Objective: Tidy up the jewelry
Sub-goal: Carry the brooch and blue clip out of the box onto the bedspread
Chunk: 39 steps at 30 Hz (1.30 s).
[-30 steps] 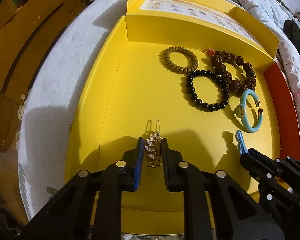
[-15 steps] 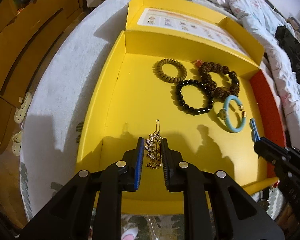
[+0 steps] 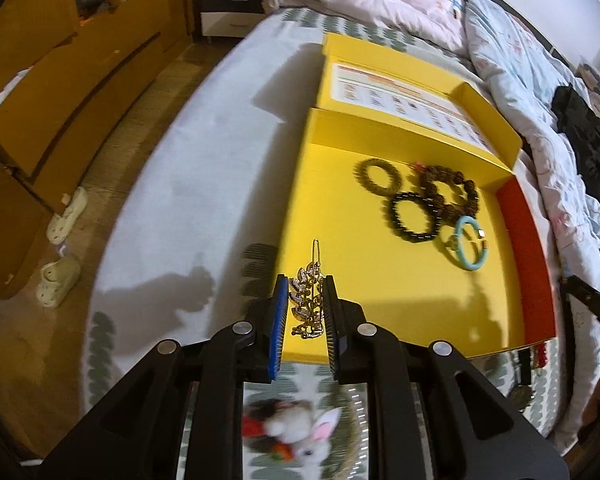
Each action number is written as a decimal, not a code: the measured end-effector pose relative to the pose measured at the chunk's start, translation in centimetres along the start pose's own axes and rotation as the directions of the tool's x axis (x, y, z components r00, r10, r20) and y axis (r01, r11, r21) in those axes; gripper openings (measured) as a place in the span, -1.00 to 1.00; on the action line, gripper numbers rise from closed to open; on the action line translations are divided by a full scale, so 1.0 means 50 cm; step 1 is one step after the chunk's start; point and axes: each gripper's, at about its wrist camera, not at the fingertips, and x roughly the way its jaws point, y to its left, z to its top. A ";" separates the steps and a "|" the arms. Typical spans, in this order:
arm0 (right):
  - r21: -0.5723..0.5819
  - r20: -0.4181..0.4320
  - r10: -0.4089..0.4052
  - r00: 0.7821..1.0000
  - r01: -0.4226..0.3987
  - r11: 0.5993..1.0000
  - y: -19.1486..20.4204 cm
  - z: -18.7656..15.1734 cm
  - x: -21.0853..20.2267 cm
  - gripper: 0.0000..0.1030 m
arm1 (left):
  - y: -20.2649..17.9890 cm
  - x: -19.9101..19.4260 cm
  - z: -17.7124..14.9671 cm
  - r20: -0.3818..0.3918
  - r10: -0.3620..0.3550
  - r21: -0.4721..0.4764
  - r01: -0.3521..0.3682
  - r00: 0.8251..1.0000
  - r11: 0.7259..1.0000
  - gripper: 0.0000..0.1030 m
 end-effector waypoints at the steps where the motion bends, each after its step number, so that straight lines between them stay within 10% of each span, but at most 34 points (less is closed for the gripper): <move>1: 0.014 0.001 -0.006 1.000 0.006 1.000 -0.016 -0.003 -0.005 -0.78 | 0.014 -0.004 -0.003 0.004 0.013 -0.011 -0.013 1.000 1.000 -0.65; 17: 0.115 -0.081 -0.119 0.990 0.128 0.985 -0.168 -0.056 0.031 -0.78 | 0.124 0.056 -0.046 -0.094 0.115 -0.076 -0.122 0.989 0.990 -0.65; 39: 0.077 -0.160 -0.168 0.973 0.182 0.980 -0.174 -0.068 0.098 -0.68 | 0.123 0.107 -0.058 -0.151 0.156 -0.064 -0.167 0.976 0.984 -0.65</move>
